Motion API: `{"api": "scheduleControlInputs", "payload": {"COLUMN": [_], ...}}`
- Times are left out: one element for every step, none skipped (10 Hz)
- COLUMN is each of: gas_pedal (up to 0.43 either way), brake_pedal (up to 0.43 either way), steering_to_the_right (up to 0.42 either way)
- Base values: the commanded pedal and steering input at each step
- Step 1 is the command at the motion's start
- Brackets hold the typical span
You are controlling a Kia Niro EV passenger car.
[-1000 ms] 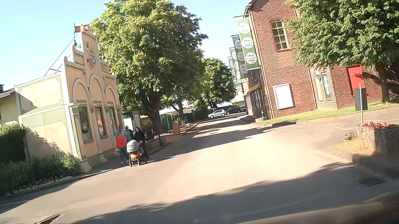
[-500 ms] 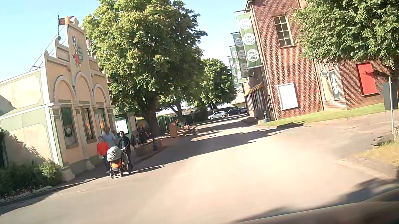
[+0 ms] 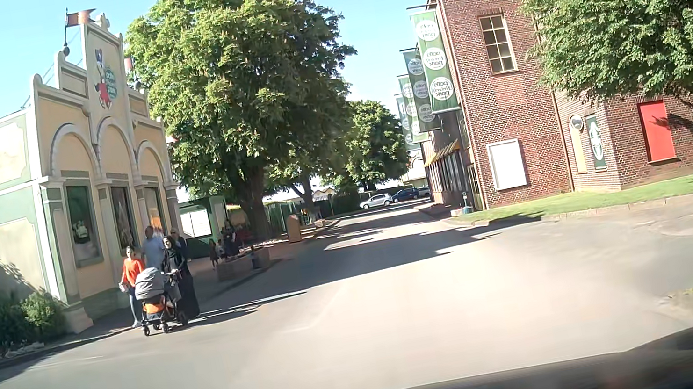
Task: Follow the waypoints while adhering to traffic rules and regulations
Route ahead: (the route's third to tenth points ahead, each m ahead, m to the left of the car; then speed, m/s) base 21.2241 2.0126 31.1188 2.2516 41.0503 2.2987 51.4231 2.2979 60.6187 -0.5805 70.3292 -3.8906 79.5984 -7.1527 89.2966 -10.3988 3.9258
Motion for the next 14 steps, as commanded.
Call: {"api": "scheduleControlInputs", "payload": {"gas_pedal": [0.039,0.039,0.039,0.039,0.039,0.039,0.039,0.039,0.039,0.059,0.079,0.079,0.079,0.079], "brake_pedal": [0.006,0.006,0.006,0.006,0.006,0.006,0.006,0.000,0.006,0.006,0.006,0.006,0.006,0.006], "steering_to_the_right": [0.006,0.006,0.006,0.006,0.006,0.006,0.006,0.006,0.006,0.005,0.005,0.005,0.005,0.005]}}
